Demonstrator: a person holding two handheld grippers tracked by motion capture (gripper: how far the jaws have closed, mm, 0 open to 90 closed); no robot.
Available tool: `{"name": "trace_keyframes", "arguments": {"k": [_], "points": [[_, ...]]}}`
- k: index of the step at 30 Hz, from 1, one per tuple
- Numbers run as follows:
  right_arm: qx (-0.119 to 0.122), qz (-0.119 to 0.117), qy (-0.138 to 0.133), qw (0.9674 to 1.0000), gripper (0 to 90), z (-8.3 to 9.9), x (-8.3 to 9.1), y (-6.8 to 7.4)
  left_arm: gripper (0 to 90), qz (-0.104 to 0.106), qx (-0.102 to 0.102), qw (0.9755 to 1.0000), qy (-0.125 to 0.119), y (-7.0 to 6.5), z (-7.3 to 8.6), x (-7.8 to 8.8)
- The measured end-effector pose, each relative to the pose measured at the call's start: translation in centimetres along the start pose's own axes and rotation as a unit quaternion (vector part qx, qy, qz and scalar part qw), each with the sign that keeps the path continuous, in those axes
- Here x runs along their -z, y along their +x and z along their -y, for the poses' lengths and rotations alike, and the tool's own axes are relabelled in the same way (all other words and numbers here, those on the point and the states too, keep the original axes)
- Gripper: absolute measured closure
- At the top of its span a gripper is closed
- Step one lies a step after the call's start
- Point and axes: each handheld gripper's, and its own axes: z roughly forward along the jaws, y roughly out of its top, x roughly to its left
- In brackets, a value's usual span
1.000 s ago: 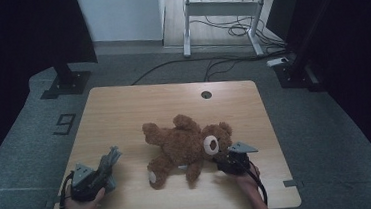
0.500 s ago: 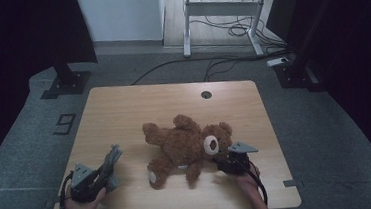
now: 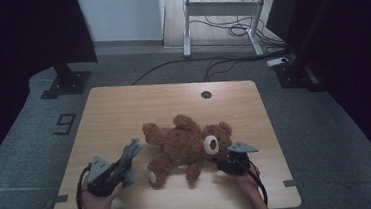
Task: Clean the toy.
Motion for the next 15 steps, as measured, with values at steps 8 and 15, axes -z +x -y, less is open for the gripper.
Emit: {"name": "trace_keyframes", "arguments": {"k": [8, 15], "points": [[-0.001, -0.002, 0.001, 1.0, 43.7, -0.1, 0.0, 0.0, 74.1, 0.03, -0.019, 0.9994, -0.002, -3.1, -2.4, -2.2], [-0.006, -0.007, -0.004, 1.0, 44.2, -0.2, -0.1, -0.1, 74.1, 0.042, -0.042, 0.9982, -0.006, -4.9, -4.7, -3.6]]}}
